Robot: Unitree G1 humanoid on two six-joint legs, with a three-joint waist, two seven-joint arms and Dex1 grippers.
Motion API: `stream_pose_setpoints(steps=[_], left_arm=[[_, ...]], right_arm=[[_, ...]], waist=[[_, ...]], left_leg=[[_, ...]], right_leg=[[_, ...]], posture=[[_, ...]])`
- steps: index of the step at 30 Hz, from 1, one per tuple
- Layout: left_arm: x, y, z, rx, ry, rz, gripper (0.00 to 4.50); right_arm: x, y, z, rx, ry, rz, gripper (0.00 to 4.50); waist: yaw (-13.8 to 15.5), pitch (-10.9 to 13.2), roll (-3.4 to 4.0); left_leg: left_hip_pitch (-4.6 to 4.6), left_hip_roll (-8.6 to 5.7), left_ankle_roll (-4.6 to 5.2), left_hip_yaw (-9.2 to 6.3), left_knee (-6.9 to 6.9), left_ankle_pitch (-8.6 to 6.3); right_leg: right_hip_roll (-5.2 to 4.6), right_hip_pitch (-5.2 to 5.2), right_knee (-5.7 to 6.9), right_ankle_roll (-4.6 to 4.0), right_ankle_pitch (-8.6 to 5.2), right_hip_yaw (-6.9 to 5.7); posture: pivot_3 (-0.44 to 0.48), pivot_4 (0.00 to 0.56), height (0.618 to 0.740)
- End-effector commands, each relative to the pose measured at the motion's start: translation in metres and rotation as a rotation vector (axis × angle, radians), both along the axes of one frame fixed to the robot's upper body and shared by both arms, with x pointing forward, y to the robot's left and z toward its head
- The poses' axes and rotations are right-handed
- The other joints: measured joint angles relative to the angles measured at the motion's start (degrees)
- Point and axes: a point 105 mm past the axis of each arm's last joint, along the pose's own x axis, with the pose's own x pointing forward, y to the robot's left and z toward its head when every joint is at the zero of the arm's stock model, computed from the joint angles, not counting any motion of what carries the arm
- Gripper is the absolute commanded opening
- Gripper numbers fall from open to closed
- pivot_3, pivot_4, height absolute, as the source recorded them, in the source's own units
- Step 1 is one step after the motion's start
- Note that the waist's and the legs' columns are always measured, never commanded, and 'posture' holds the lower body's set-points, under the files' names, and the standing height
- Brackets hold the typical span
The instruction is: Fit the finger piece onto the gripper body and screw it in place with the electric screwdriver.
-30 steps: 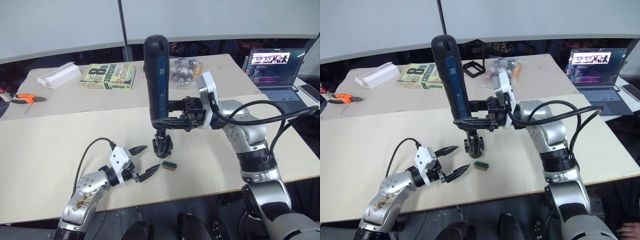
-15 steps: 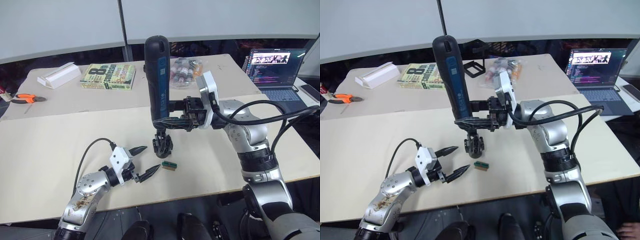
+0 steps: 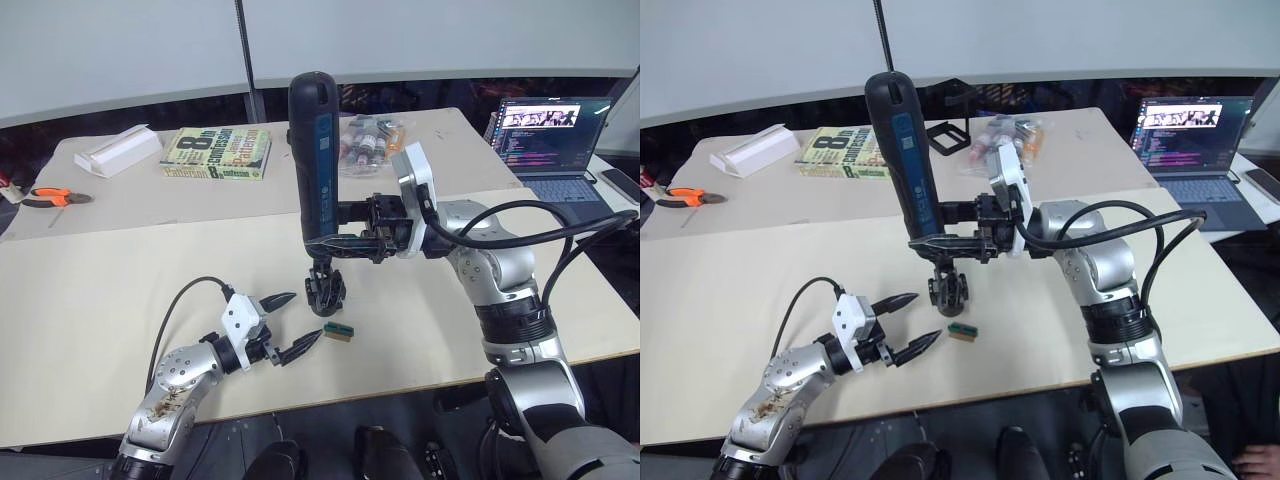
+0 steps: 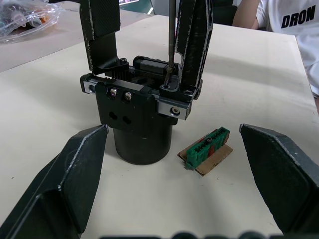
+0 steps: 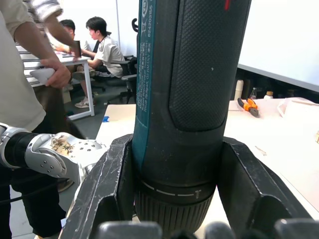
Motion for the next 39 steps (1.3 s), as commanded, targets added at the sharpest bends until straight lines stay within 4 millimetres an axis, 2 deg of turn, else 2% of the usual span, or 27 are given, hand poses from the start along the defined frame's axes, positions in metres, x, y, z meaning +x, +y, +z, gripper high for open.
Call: stream_pose_setpoints(steps=[1,22,39], left_arm=[[-0.0022,-0.0026,0.0074,-0.011,-0.039,-0.007,4.5],[-0.0024,0.0001,0.0038,-0.009,-0.036,-0.001,4.5],[-0.002,-0.0015,0.0068,-0.013,-0.039,-0.002,4.5]], right_arm=[[-0.0072,0.0017,0.0218,0.043,-0.075,0.027,1.93],[-0.0045,0.0043,0.0166,0.021,-0.075,0.014,1.93],[-0.0046,0.001,0.0207,0.017,-0.072,0.018,1.93]], waist=[[0.0,0.0,0.0],[0.0,0.0,0.0],[0.0,0.0,0.0]], left_leg=[[0.0,0.0,0.0,0.0,0.0,0.0],[0.0,0.0,0.0,0.0,0.0,0.0],[0.0,0.0,0.0,0.0,0.0,0.0]], right_leg=[[0.0,0.0,0.0,0.0,0.0,0.0],[0.0,0.0,0.0,0.0,0.0,0.0],[0.0,0.0,0.0,0.0,0.0,0.0]], posture=[[0.0,0.15,0.74],[0.0,0.15,0.74],[0.0,0.15,0.74]])
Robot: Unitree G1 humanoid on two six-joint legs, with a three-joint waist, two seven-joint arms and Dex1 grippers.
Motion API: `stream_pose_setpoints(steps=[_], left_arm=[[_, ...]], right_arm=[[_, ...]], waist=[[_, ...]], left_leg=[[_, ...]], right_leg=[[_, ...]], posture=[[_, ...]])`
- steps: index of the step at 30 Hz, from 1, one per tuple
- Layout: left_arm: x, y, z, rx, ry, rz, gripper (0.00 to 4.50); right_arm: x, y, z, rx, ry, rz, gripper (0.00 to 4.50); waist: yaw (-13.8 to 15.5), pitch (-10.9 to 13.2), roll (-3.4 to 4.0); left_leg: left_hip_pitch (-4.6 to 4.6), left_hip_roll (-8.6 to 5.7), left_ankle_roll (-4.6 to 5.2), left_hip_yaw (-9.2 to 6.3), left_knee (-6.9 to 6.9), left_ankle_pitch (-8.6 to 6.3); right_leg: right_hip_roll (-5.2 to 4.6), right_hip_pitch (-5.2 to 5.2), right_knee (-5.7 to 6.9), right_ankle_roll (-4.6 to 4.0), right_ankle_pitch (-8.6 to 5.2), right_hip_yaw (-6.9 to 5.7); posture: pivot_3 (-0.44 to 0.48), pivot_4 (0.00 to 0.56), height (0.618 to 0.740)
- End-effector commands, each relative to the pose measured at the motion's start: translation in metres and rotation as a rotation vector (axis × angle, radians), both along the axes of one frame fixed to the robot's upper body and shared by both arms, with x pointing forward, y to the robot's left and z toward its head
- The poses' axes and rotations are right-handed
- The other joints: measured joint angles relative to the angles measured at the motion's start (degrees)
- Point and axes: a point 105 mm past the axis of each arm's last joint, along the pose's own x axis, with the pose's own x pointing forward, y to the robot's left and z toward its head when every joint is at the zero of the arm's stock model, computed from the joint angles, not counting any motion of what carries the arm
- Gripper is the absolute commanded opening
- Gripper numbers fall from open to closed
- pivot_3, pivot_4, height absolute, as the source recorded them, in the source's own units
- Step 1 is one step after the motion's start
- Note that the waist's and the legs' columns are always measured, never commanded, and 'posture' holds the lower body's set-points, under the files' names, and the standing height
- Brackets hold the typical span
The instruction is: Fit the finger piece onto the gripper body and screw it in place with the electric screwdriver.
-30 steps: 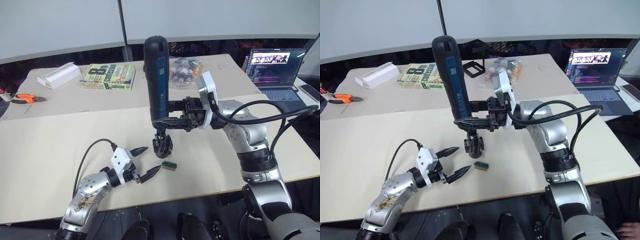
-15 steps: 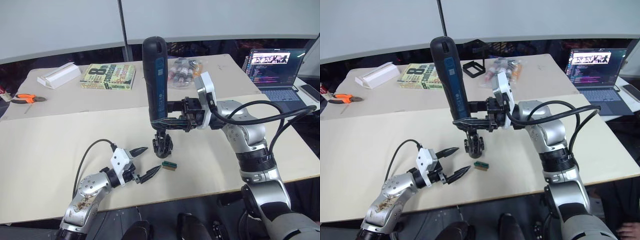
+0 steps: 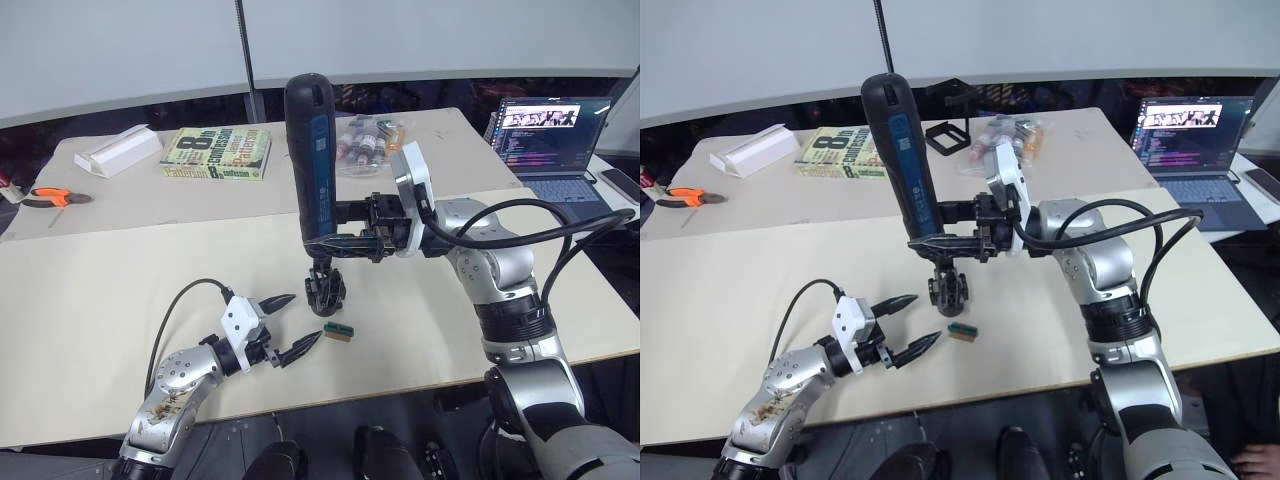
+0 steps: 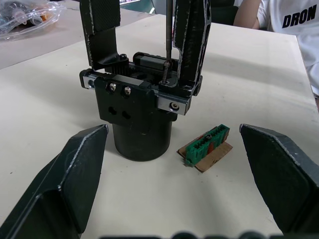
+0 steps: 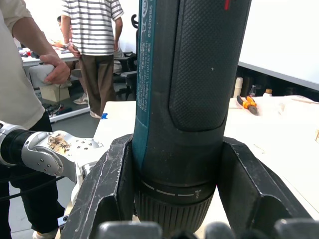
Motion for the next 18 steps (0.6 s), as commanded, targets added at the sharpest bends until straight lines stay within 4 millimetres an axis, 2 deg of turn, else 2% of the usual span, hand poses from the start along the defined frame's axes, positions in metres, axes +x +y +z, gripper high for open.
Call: stream_pose_setpoints(steps=[1,18], left_arm=[[-0.0012,-0.0022,0.0092,-0.009,-0.042,-0.006,4.5],[-0.0012,-0.0023,0.0094,-0.011,-0.041,-0.004,4.5]], right_arm=[[-0.0062,0.0001,0.0207,0.031,-0.062,0.027,1.93],[-0.008,0.0006,0.0189,0.018,-0.05,0.04,1.93]], waist=[[0.0,0.0,0.0],[0.0,0.0,0.0]], left_leg=[[0.0,0.0,0.0,0.0,0.0,0.0],[0.0,0.0,0.0,0.0,0.0,0.0]], right_leg=[[0.0,0.0,0.0,0.0,0.0,0.0],[0.0,0.0,0.0,0.0,0.0,0.0]], posture=[[0.0,0.15,0.74],[0.0,0.15,0.74]])
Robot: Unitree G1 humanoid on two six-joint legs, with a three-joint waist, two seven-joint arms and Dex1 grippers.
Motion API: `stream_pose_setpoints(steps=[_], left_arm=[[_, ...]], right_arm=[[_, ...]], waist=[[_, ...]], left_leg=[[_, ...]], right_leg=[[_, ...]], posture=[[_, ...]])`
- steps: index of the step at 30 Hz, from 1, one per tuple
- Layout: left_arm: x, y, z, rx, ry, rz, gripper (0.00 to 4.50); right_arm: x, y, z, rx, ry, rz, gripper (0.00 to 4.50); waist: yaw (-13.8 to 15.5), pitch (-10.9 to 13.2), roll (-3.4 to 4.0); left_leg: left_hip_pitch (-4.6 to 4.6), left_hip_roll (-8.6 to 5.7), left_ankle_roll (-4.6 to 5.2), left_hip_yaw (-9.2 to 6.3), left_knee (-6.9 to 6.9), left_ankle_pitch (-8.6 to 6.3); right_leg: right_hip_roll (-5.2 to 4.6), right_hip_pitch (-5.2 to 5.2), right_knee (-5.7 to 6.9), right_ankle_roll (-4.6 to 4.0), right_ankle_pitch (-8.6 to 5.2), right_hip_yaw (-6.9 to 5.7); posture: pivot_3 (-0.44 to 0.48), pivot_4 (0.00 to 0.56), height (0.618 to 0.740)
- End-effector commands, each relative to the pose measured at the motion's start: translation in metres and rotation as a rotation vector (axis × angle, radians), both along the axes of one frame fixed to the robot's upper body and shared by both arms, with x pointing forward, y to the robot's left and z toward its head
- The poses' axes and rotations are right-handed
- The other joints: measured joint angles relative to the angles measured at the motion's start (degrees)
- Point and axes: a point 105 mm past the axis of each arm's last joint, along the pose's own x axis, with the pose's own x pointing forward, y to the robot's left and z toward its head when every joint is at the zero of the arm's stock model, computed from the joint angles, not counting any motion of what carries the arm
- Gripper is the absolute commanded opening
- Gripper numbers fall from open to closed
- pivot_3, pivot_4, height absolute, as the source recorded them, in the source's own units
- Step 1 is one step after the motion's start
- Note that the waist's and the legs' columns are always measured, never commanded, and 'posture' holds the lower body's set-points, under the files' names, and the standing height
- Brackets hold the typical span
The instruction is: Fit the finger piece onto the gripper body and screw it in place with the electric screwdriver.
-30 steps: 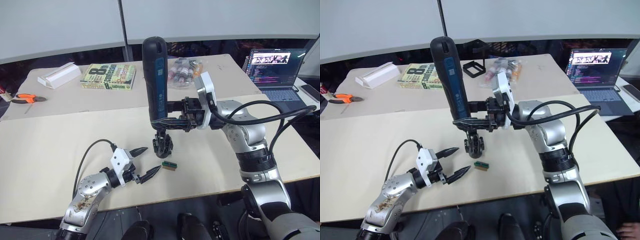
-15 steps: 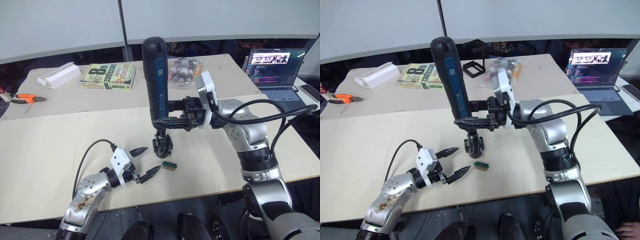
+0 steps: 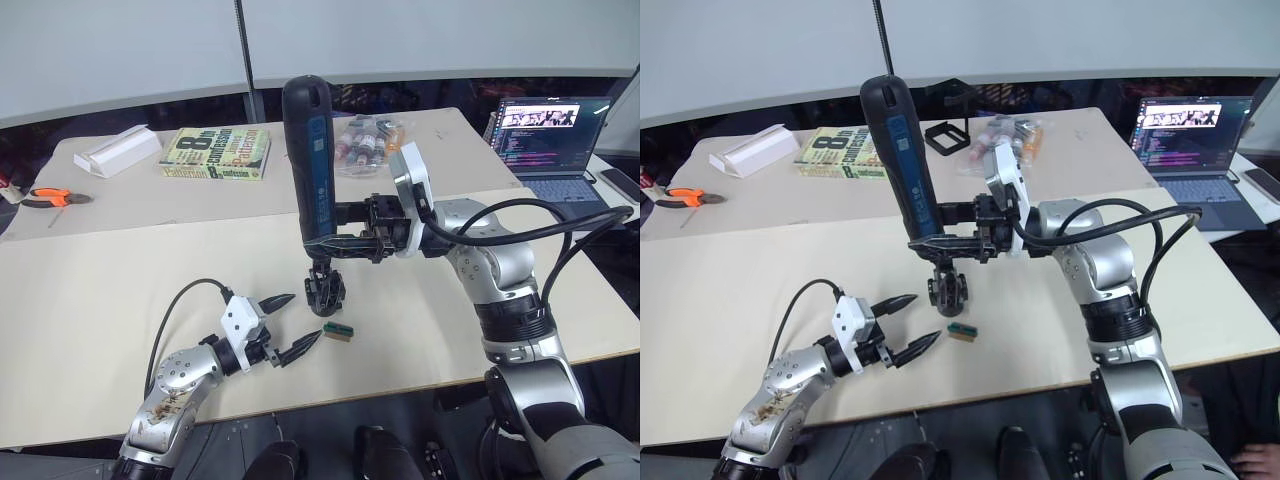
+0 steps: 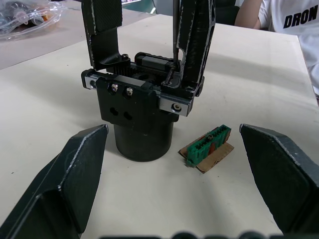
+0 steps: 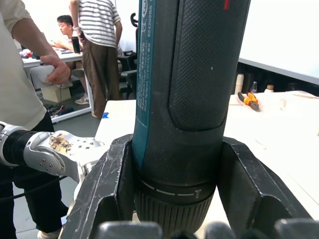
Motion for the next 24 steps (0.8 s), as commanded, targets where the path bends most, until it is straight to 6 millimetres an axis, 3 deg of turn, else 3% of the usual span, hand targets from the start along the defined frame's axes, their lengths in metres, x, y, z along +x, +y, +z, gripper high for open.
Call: stream_pose_setpoints(steps=[1,24], left_arm=[[-0.0017,-0.0028,0.0093,-0.011,-0.041,-0.011,4.5],[-0.0018,-0.003,0.0081,-0.008,-0.039,-0.017,4.5]], right_arm=[[-0.0079,0.0007,0.0213,0.031,-0.072,0.036,1.93],[-0.0083,-0.0002,0.0263,0.053,-0.087,0.044,1.93]], waist=[[0.0,0.0,0.0],[0.0,0.0,0.0]], left_leg=[[0.0,0.0,0.0,0.0,0.0,0.0],[0.0,0.0,0.0,0.0,0.0,0.0]], right_leg=[[0.0,0.0,0.0,0.0,0.0,0.0],[0.0,0.0,0.0,0.0,0.0,0.0]], posture=[[0.0,0.15,0.74],[0.0,0.15,0.74]])
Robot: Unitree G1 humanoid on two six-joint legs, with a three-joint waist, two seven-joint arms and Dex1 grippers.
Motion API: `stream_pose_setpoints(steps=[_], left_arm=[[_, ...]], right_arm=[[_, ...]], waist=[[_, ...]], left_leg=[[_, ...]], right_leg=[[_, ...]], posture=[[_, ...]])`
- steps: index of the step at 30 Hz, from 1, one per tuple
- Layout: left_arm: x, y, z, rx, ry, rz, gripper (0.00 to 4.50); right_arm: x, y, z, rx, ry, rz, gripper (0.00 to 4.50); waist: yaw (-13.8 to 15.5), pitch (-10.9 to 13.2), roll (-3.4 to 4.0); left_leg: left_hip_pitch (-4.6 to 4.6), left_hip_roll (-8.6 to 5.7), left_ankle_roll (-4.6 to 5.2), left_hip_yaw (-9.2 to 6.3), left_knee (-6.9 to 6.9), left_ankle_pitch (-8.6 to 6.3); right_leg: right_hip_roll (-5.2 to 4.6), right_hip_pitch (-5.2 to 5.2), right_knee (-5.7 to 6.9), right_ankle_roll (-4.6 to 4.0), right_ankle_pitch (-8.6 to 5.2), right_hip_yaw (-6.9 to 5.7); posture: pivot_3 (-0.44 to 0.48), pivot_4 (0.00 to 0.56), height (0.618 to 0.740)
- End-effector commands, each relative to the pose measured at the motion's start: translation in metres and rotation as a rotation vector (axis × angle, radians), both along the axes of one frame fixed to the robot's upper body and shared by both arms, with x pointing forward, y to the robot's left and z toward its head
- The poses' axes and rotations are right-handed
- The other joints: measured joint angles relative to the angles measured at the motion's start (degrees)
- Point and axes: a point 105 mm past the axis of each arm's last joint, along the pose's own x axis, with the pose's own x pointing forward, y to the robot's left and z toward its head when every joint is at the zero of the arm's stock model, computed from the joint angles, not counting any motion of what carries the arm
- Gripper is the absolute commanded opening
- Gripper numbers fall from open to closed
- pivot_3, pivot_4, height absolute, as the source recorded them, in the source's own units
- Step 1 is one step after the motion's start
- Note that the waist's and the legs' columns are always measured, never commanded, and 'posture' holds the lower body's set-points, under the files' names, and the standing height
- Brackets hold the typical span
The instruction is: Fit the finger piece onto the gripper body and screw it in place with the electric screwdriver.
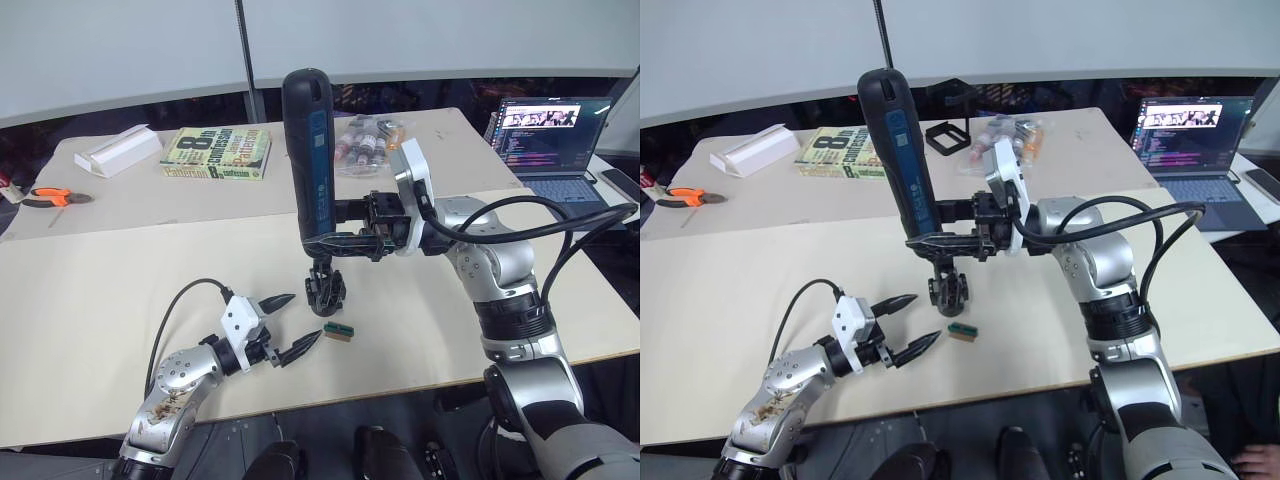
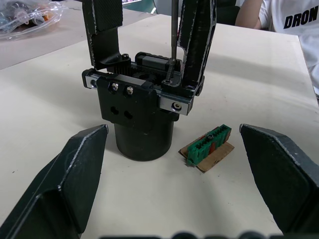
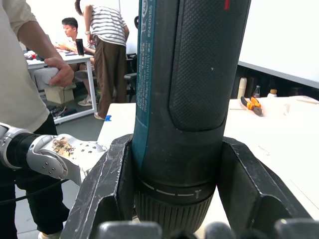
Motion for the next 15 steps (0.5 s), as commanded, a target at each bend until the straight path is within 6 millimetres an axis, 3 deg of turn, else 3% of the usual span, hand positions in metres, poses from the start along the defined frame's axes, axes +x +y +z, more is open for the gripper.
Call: stream_pose_setpoints(steps=[1,15], left_arm=[[-0.0018,-0.003,0.0081,-0.008,-0.039,-0.017,4.5],[-0.0026,-0.0035,0.0064,-0.01,-0.037,-0.015,4.5]], right_arm=[[-0.0059,-0.0021,0.0222,0.043,-0.078,0.021,1.93],[-0.0049,-0.0024,0.0217,0.038,-0.083,0.017,1.93]], waist=[[0.0,0.0,0.0],[0.0,0.0,0.0]], left_leg=[[0.0,0.0,0.0,0.0,0.0,0.0],[0.0,0.0,0.0,0.0,0.0,0.0]], right_leg=[[0.0,0.0,0.0,0.0,0.0,0.0],[0.0,0.0,0.0,0.0,0.0,0.0]], posture=[[0.0,0.15,0.74],[0.0,0.15,0.74]])
